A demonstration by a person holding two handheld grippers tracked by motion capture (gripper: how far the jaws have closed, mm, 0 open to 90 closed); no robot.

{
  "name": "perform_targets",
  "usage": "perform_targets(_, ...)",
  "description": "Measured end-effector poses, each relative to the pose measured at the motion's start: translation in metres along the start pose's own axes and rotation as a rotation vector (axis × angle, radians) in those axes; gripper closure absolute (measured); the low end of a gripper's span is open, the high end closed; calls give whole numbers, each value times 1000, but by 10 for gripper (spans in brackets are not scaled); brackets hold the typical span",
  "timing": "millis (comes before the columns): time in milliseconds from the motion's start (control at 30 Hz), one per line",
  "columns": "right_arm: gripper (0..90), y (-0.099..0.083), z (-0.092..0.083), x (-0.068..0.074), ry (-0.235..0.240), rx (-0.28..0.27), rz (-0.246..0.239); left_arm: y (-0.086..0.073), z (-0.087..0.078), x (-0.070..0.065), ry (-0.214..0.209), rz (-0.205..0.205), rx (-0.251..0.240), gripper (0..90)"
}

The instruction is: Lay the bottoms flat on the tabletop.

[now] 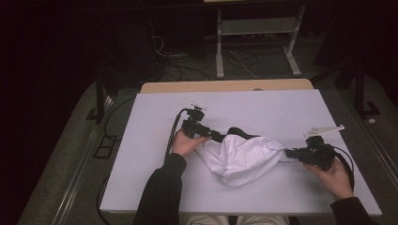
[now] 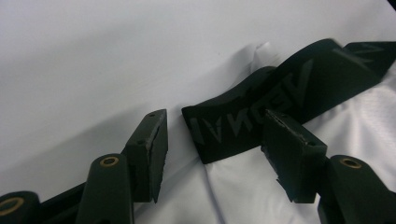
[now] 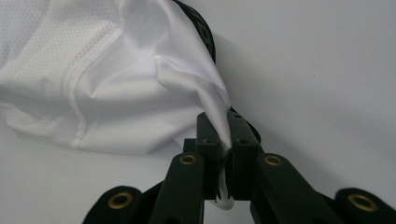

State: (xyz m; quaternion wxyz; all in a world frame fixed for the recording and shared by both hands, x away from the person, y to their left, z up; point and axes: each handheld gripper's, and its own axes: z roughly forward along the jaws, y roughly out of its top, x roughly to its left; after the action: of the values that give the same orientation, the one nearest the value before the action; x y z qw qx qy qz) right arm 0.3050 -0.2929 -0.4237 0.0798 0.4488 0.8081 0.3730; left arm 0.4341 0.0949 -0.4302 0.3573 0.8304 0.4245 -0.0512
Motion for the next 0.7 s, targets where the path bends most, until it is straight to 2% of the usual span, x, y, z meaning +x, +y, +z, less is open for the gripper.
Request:
perform_targets(133,840,0,0,-1,2,0,1,0,8,2,-3,-11,27,454)
perform_targets(267,840,0,0,0,-1,1,0,0,12,3,-14,-20,27,530)
perform_targets(433,840,0,0,0,-7,0,-4,0,14,5,-4,-26,27,699)
perform_targets(467,839,0,0,0,-8,2,-6,0,16,7,-36,-35,30,732)
perform_targets(500,839,0,0,0,-8,2,-6,0,16,7,-36,-35,30,762)
perform_targets(533,839,0,0,0,-8,2,-6,-1,17,8,-63,-40,35,762)
perform_targets(600,839,1,0,0,-10,0,-3,-2,19,9,-118,-48,29,839)
perform_targets(700,839,2,2,-1,-17,-3,-11,-1,17,8,-113,-40,19,858)
